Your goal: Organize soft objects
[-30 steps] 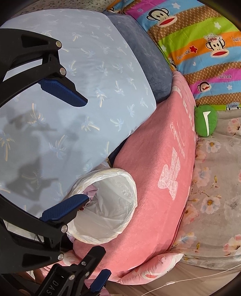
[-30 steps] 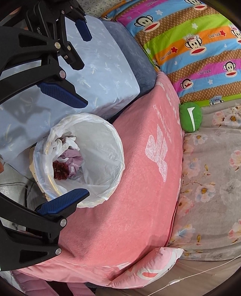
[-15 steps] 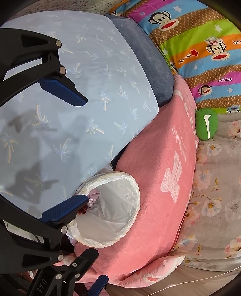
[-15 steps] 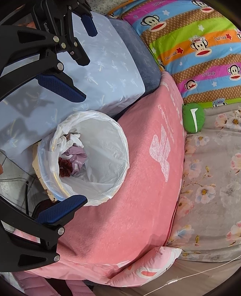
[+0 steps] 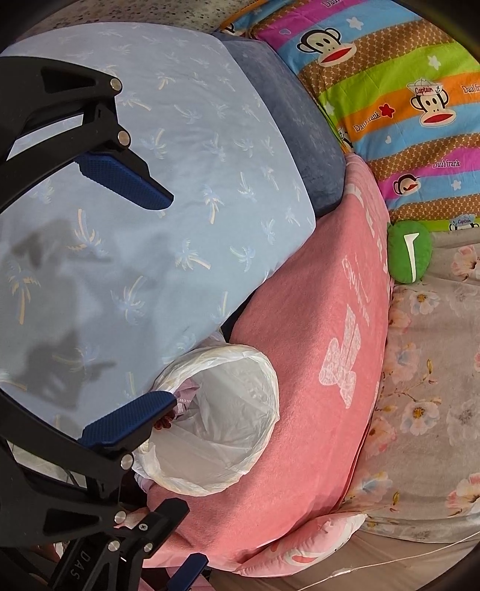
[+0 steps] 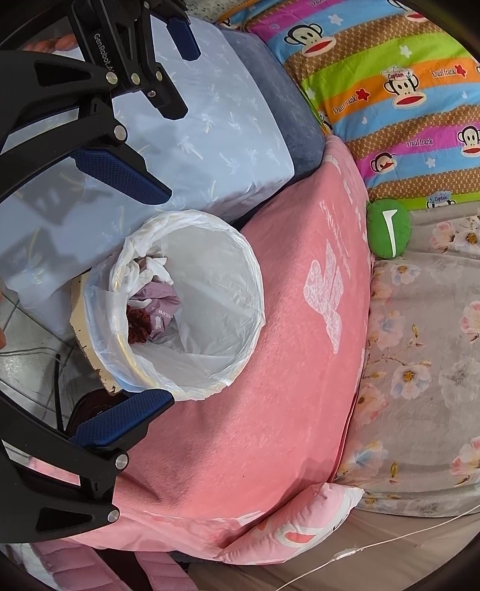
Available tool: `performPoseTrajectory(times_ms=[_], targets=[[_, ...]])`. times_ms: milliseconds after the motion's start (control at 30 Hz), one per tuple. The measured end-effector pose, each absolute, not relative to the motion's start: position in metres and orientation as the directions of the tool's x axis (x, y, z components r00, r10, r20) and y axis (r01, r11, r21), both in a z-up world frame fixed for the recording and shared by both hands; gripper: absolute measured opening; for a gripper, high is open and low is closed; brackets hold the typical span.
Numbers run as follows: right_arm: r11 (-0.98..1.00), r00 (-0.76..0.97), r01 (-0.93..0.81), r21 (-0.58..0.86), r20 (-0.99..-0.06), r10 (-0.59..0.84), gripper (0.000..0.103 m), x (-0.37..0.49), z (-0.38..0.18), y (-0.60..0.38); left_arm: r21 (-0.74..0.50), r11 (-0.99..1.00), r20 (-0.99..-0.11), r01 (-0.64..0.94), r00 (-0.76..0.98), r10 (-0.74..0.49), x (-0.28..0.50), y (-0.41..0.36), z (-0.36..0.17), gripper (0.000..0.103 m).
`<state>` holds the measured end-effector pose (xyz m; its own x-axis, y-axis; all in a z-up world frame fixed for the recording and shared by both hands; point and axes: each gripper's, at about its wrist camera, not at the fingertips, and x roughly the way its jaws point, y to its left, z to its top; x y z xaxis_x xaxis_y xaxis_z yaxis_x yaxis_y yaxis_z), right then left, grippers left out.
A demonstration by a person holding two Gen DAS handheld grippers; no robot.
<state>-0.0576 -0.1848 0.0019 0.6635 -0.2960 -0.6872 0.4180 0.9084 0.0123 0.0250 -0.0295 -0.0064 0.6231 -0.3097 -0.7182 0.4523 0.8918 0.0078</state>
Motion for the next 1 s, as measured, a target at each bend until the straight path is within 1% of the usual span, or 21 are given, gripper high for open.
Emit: performPoseTrajectory(times_ms=[800,1000], targets=[[0.892,0.647,0.451,0.021,-0.697,-0.310,0.099,-0.070,-0.009,-0.193,0.029,0.896,-0.725,0.444,0.626,-0.287,0.013,-0.042,-0.013,0.094],[0.892,0.645,0.452,0.021,-0.698,-0.311,0.099,-0.071,-0.010,-0.195,0.016,0.901,-0.724,0.433,0.626,-0.288,0.011,-0.044,-0.014,0.094]])
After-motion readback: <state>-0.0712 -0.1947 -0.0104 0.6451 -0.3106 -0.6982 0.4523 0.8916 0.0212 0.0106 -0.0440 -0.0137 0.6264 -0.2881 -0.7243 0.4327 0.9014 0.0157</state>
